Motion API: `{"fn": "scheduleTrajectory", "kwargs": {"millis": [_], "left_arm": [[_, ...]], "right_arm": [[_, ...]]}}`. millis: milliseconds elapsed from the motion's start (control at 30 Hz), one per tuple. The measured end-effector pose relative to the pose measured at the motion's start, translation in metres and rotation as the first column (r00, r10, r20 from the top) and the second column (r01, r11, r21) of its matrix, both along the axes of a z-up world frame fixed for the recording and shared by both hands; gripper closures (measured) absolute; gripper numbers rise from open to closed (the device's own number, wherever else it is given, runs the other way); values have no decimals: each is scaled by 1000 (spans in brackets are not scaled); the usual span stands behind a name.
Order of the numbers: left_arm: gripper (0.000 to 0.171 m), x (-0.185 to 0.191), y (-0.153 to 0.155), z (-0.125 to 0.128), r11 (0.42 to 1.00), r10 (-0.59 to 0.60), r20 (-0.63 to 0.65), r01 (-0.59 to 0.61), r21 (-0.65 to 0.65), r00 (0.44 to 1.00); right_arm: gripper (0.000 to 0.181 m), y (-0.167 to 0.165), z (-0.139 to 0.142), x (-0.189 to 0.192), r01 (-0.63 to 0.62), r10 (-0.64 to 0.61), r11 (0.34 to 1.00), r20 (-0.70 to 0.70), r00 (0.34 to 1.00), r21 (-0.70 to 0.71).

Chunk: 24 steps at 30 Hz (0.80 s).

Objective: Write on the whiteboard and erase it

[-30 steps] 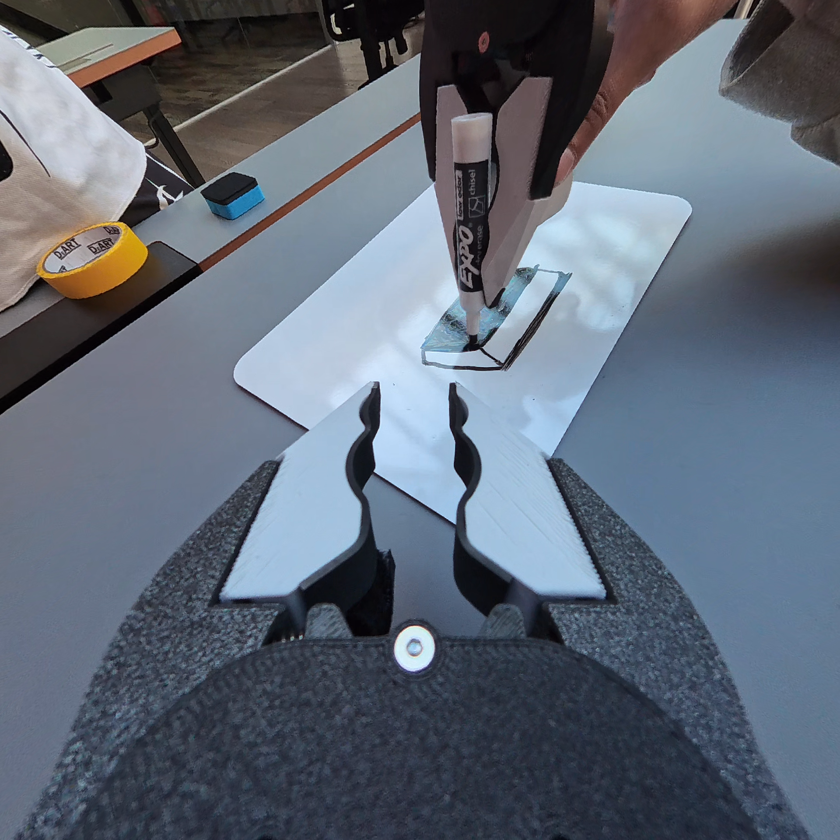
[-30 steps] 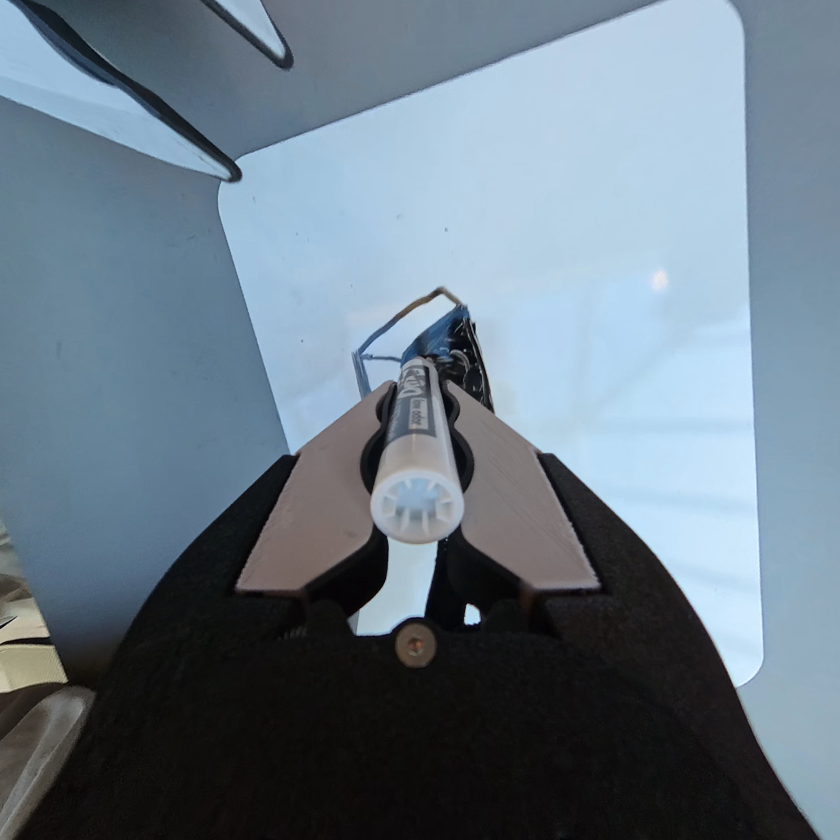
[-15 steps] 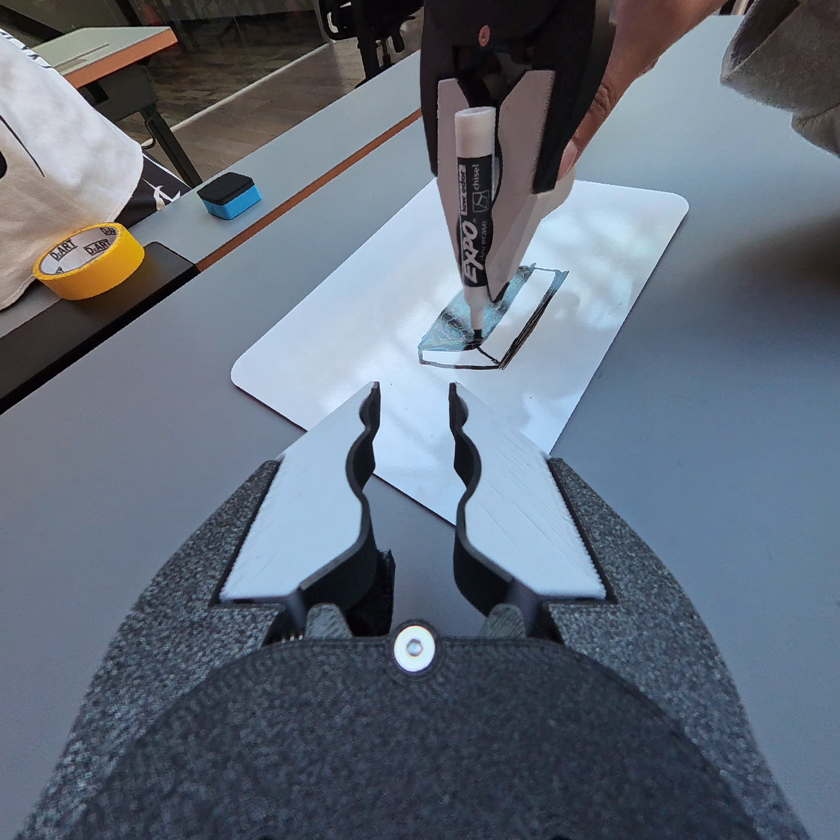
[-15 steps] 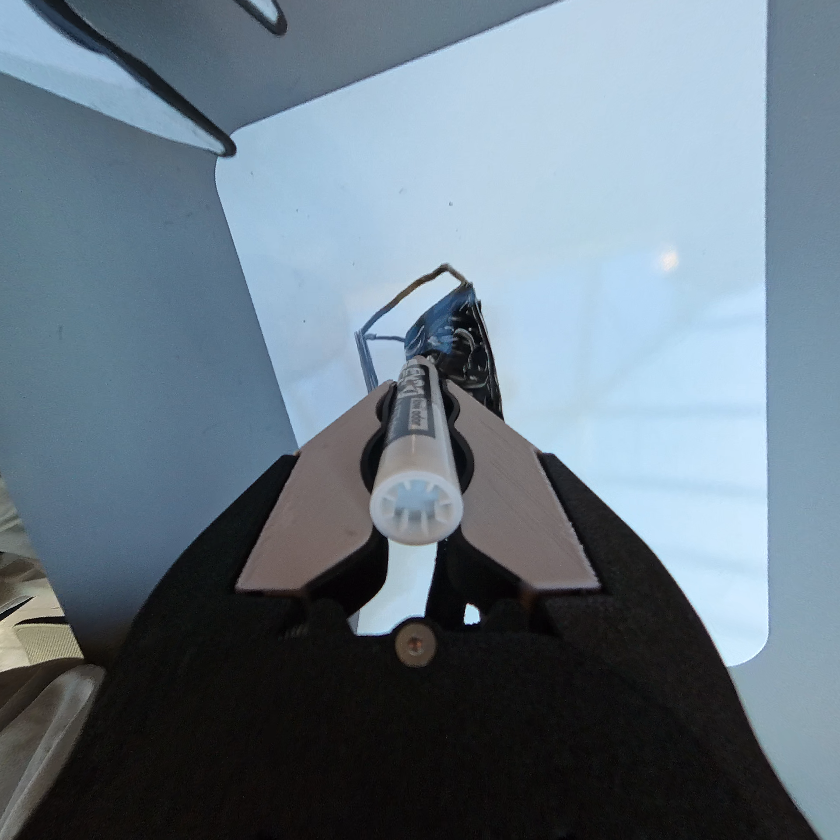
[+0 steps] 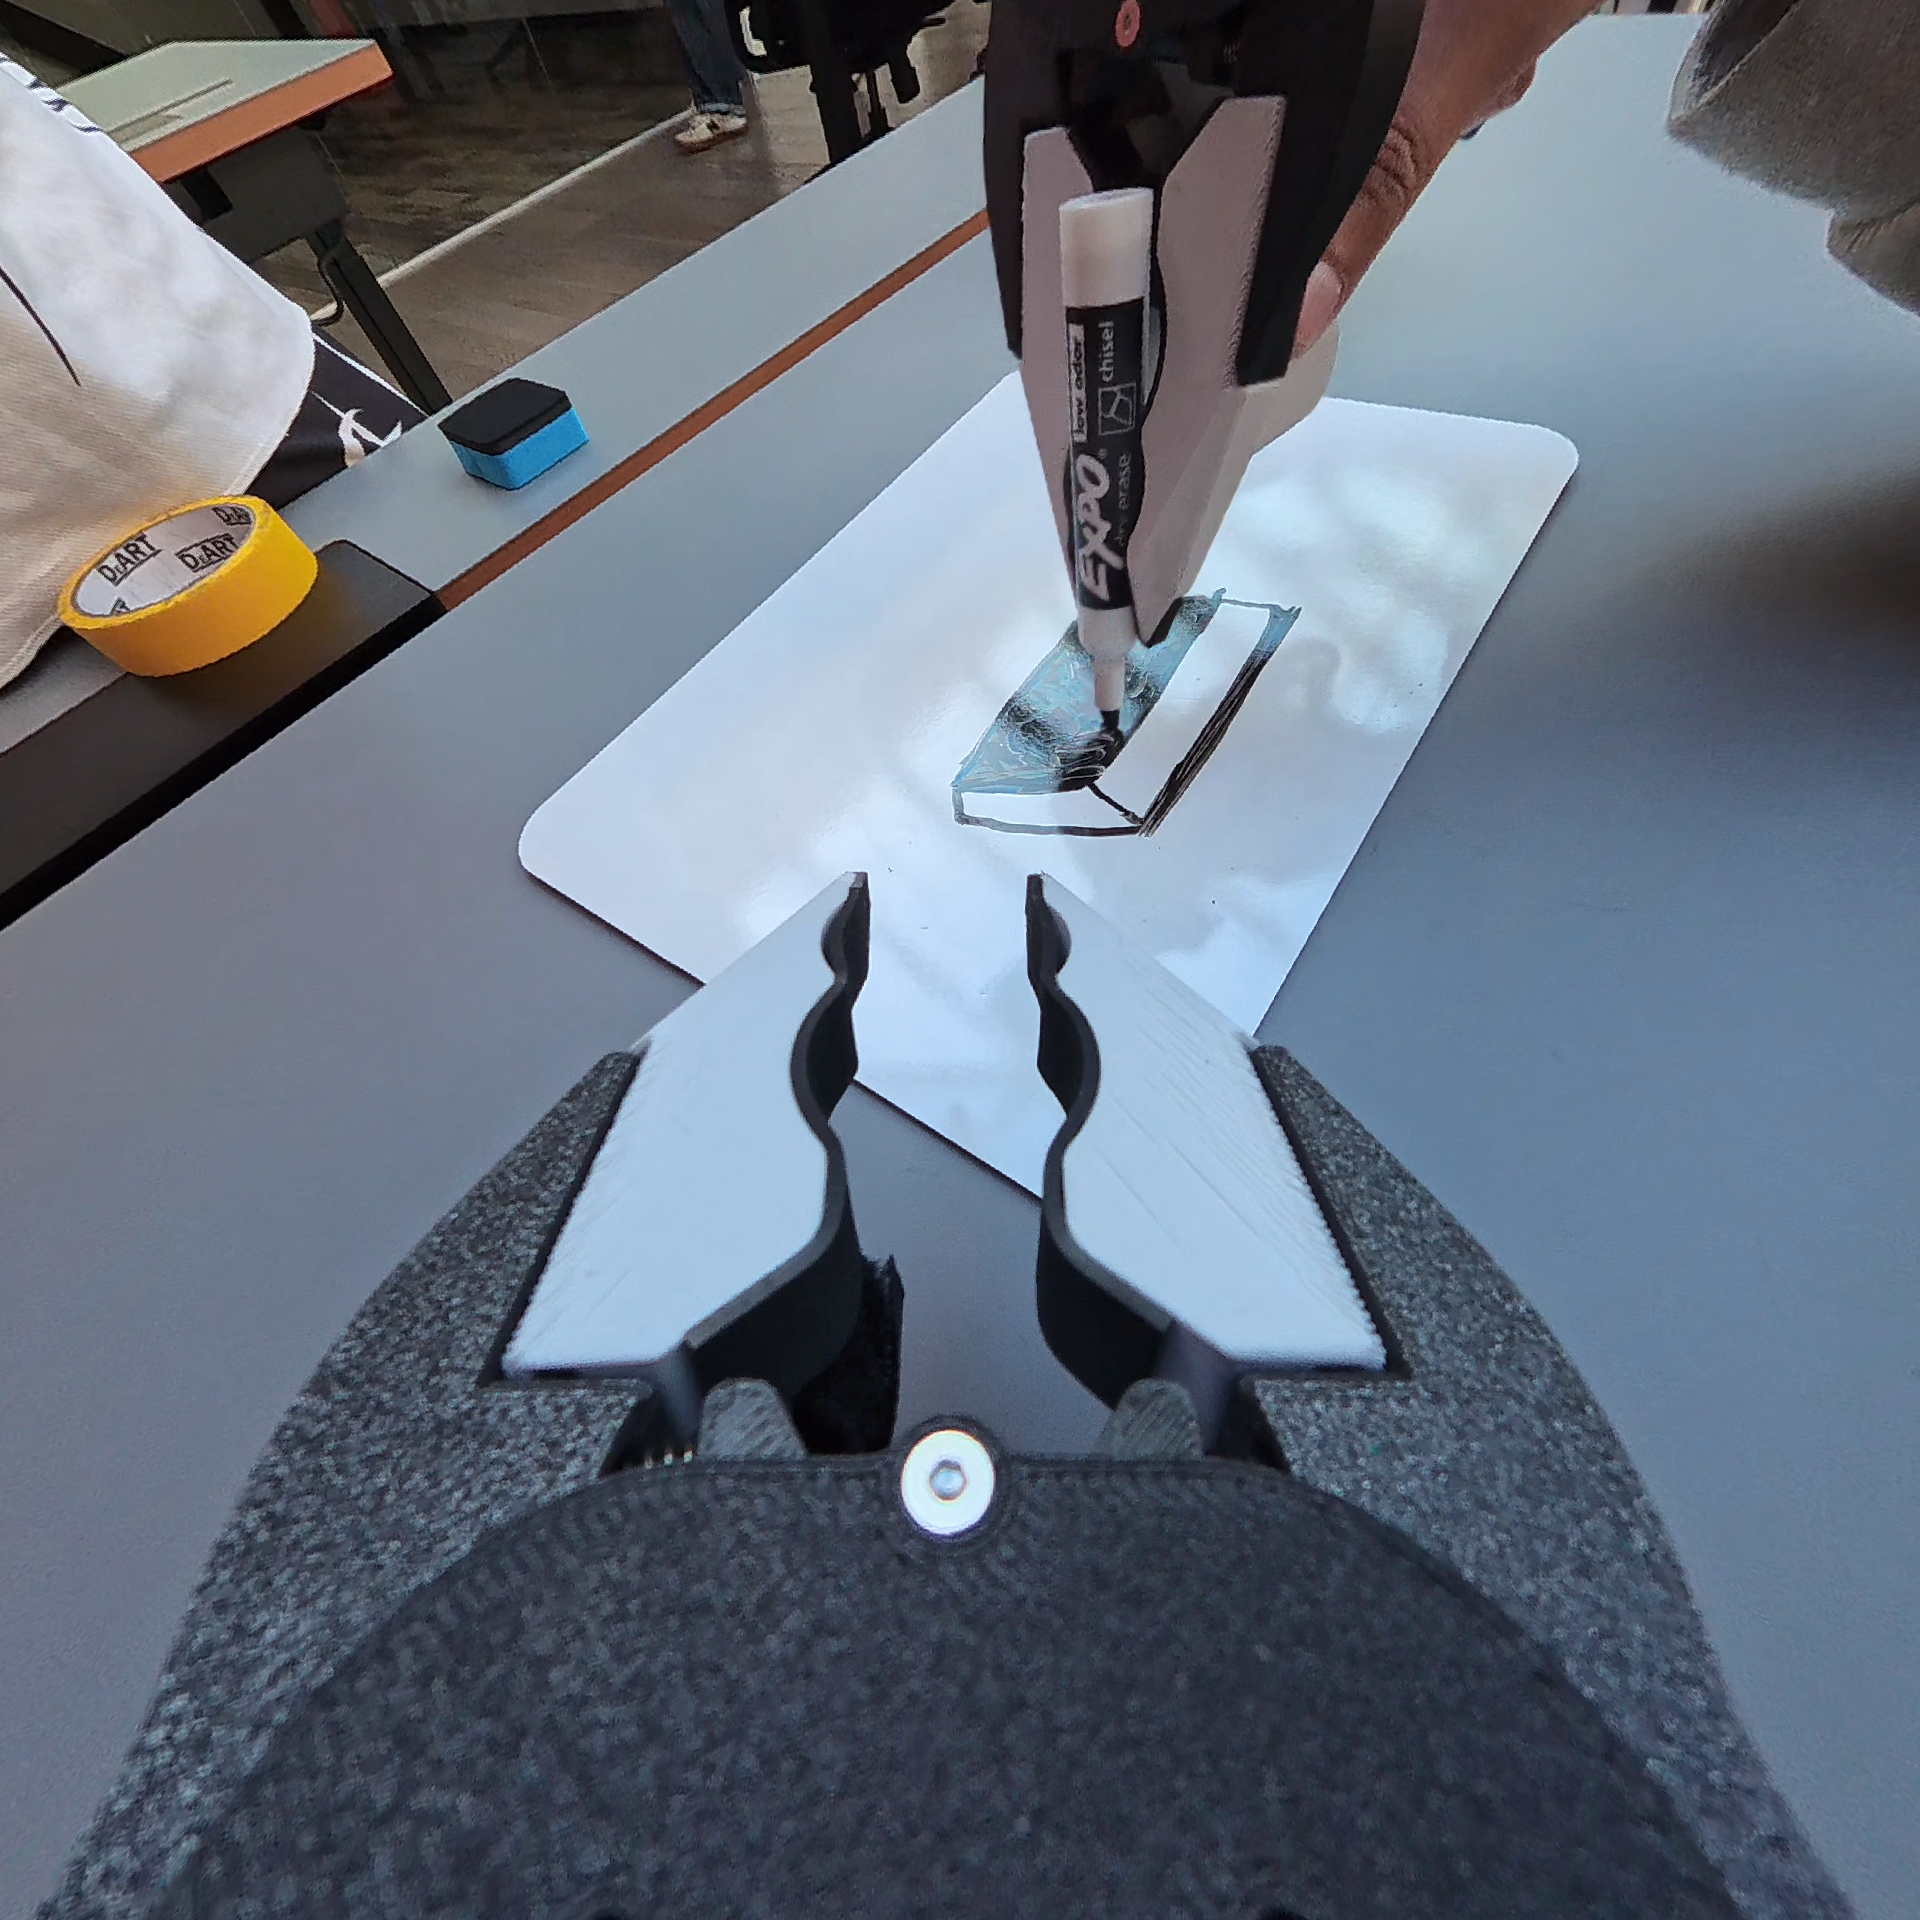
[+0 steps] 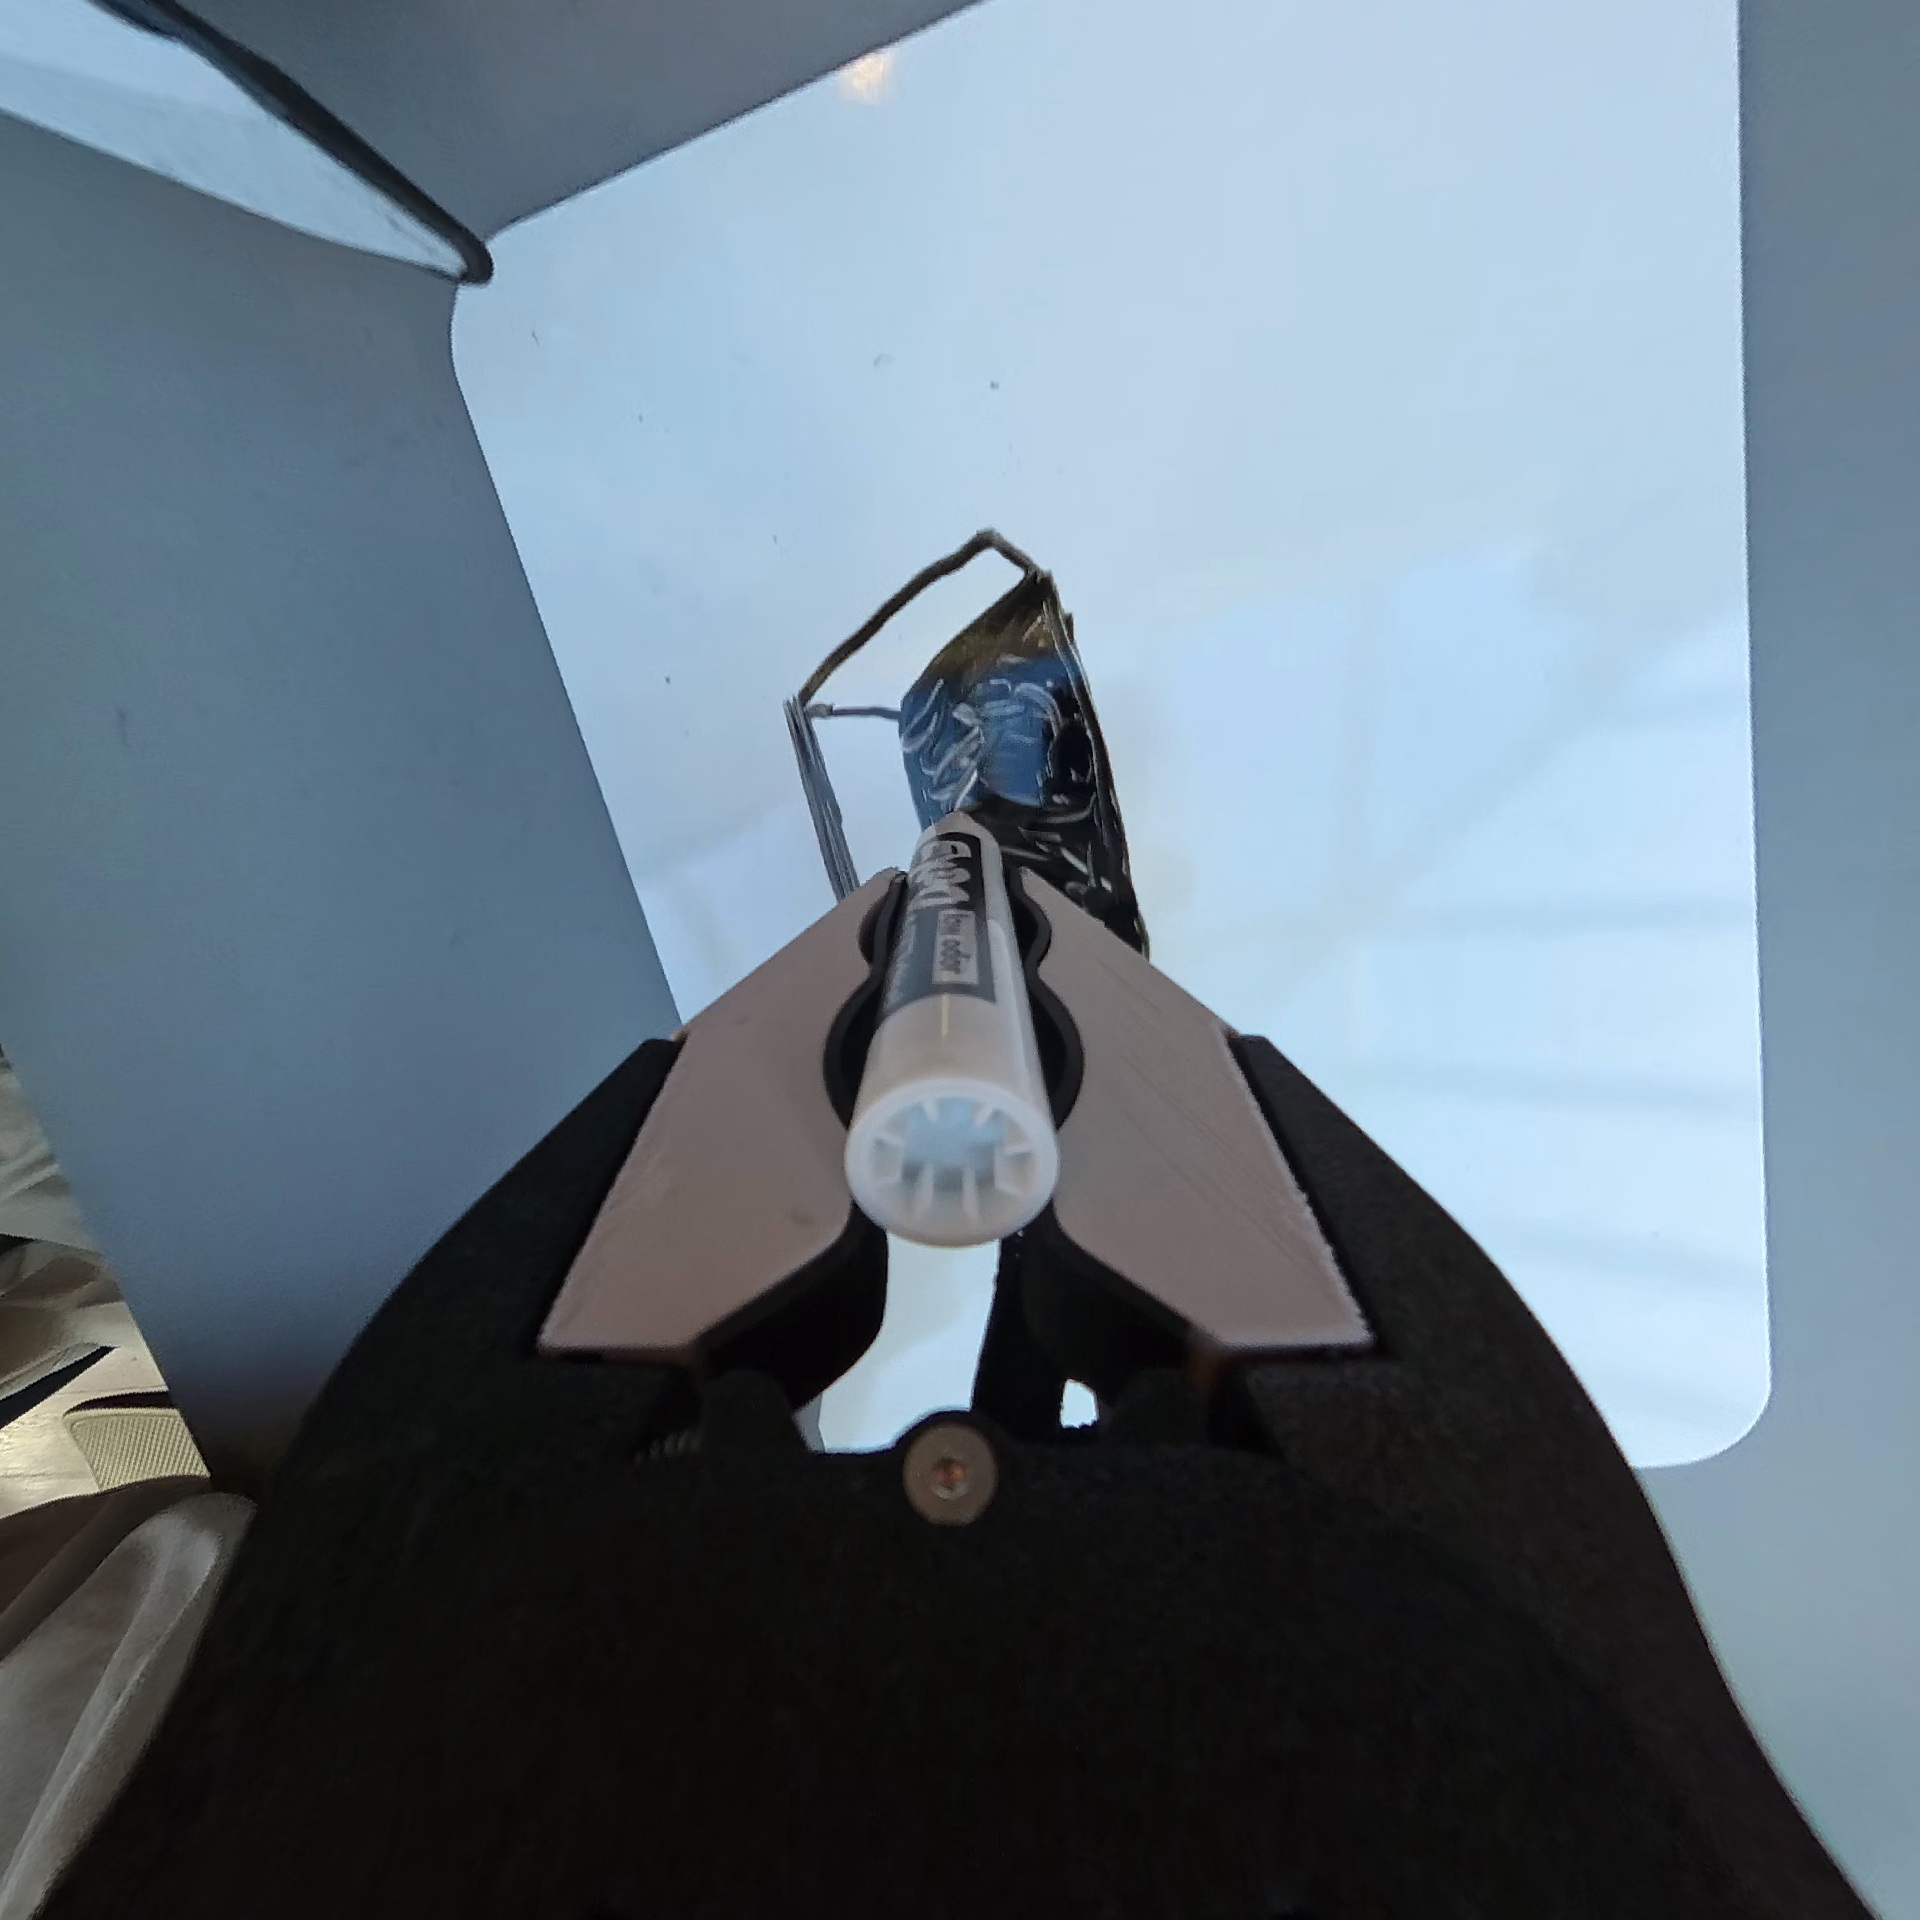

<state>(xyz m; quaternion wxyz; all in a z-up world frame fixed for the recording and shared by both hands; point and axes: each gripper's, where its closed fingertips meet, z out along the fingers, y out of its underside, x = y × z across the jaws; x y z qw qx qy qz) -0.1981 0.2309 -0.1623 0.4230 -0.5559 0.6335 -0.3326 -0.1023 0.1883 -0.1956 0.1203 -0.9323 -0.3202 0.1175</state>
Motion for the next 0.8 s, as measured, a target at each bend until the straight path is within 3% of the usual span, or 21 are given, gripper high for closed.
{"fn": "scheduleTrajectory", "kwargs": {"millis": [100, 200, 300, 400, 533, 600, 800], "left_arm": [[141, 0, 0, 0, 1000, -1, 1, 1, 0, 1000], [141, 0, -1, 0, 1000, -2, 0, 2, 0, 1000], [141, 0, -1, 1, 1000, -2, 2, 2, 0, 1000], [141, 0, -1, 0, 1000, -3, 2, 3, 1, 1000], [142, 0, -1, 0, 1000, -4, 0, 4, -1, 1000], [142, 0, -1, 0, 1000, -4, 0, 4, -1, 1000], [142, -1, -1, 1, 1000, -5, 1, 5, -2, 1000]], "right_arm": [[163, 9, 0, 10, 33, -35, 998, 25, 999, 55], [163, -6, 0, 12, 36, -36, 999, -1, 999, -22], [163, -1, 0, 24, 66, -66, 998, 33, 997, 15], [163, -15, -1, 21, 67, -68, 996, -21, 997, -64], [163, -12, 0, 33, 94, -94, 995, 3, 996, -29], [163, -21, 0, 33, 97, -99, 992, -19, 995, -81], [164, -12, 5, 48, 117, -116, 993, 20, 993, -8]]}}
